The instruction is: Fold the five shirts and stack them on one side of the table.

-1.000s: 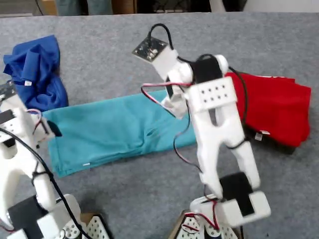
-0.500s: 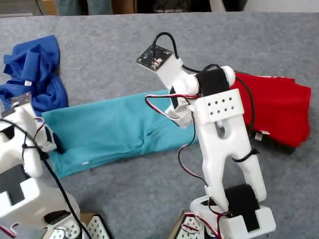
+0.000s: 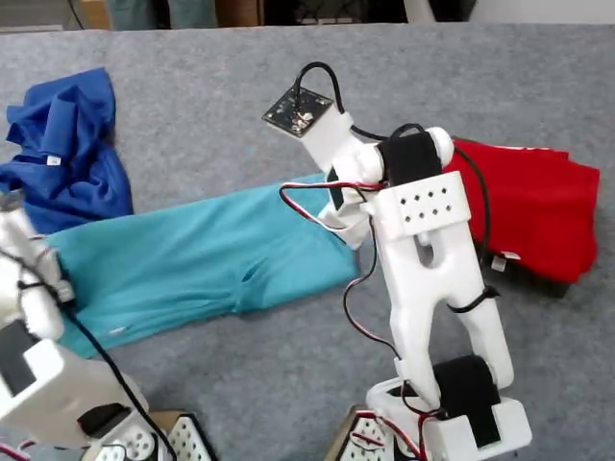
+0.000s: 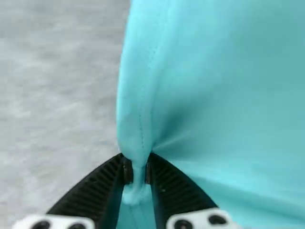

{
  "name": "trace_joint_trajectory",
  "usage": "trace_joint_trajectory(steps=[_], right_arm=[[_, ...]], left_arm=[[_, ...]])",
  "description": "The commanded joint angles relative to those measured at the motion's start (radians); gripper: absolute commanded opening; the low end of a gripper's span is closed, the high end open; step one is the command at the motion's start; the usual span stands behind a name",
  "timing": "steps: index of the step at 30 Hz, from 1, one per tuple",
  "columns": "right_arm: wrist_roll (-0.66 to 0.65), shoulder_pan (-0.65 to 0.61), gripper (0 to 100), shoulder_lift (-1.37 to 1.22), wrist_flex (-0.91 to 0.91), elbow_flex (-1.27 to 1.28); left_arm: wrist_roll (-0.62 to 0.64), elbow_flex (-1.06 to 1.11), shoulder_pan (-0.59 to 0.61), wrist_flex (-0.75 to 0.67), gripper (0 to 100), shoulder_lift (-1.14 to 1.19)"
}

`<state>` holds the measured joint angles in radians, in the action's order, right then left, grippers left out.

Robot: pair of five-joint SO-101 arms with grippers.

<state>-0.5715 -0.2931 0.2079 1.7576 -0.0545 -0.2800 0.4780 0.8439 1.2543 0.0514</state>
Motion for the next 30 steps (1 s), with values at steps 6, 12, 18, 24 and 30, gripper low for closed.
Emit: trace_joint_trajectory(steps=[6,12,18,24,30], right_arm=[[0.009,0.029,1.5,0.041,-0.031,-0.209],[0.011,0.041,1.5,0.039,-0.11,-0.334],[0.005,0.229,1.5,0.035,-0.265,-0.334],[0.006,0.381,1.5,0.042,-0.446,-0.277],[0.005,0.532,1.5,0.045,-0.45,-0.323]], left_arm=[[-0.1,-0.257,-0.015,0.285,3,-0.055],[-0.026,-0.351,-0.194,0.368,3,-0.057],[-0.023,-0.394,-0.352,0.423,3,-0.124],[0.101,-0.397,-0.598,0.393,3,-0.25],[0.308,-0.398,-0.917,0.316,3,-0.27]])
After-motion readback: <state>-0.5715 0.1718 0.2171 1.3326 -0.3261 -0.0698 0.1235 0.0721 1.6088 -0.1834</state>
